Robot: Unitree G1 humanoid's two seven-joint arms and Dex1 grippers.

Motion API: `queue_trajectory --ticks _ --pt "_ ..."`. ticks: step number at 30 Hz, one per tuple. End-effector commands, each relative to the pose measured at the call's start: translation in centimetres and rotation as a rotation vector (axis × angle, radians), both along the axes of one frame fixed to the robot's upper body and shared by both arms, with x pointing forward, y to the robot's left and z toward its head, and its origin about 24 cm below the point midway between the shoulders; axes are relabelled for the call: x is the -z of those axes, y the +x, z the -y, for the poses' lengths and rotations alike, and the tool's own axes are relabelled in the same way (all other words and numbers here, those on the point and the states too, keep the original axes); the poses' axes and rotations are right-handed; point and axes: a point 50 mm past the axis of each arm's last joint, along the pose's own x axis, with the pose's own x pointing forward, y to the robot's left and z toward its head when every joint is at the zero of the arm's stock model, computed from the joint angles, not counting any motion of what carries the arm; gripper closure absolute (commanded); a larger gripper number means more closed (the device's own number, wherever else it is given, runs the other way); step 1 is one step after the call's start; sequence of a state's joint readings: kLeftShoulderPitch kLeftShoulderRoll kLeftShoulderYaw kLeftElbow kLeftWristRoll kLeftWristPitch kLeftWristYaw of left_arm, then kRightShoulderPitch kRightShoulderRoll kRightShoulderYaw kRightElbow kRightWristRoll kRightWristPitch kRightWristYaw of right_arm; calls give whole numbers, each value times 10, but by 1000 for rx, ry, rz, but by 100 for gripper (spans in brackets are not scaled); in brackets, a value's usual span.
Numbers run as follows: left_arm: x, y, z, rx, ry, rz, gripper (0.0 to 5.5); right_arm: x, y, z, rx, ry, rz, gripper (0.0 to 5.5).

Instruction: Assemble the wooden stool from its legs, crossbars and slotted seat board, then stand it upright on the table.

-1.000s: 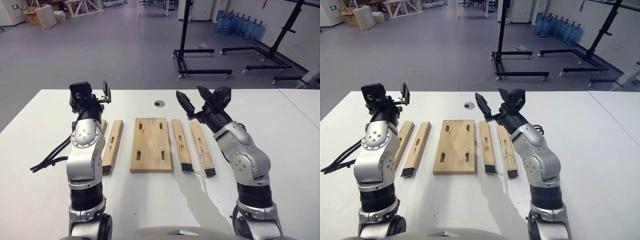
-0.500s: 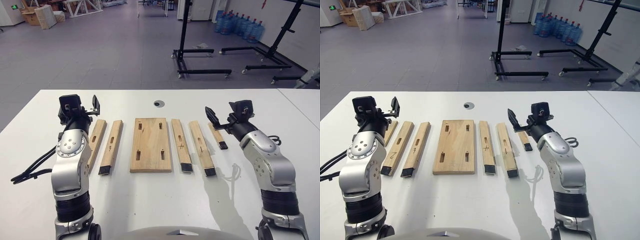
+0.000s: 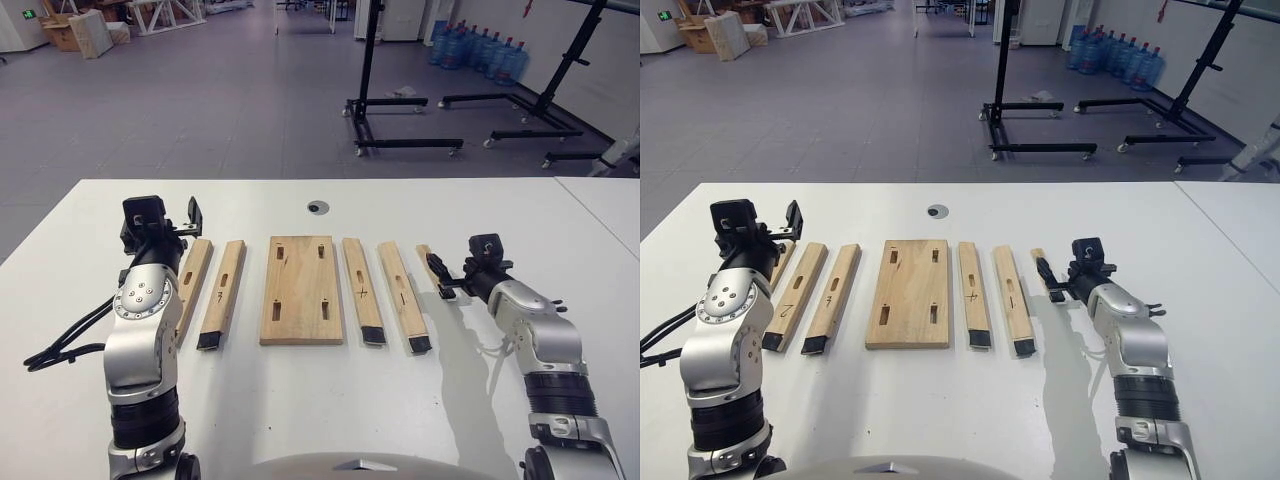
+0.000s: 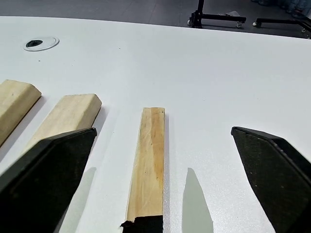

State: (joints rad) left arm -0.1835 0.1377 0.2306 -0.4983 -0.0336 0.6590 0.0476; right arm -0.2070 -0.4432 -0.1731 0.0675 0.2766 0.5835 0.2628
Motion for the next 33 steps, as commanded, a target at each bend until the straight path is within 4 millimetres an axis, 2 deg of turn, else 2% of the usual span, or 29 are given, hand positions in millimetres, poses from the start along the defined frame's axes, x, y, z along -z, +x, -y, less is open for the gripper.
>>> queue_trajectory --ticks 1,8,11,14,19,33 --pt "-1 2 2 2 9 7 125 -5 5 0 11 1 9 39" --pt "-1 3 7 7 7 9 125 9 3 -7 -10 -28 -54 39" --pt "-2 3 7 -4 9 15 125 0 9 -7 -18 -7 -19 39" --pt "0 0 4 -17 4 11 125 -12 18 -15 -51 21 33 39" --pt "-3 3 5 -18 8 25 125 -8 19 -21 -81 11 37 39" --pt "-2 3 7 -2 11 16 125 9 13 -12 -64 -58 -34 39"
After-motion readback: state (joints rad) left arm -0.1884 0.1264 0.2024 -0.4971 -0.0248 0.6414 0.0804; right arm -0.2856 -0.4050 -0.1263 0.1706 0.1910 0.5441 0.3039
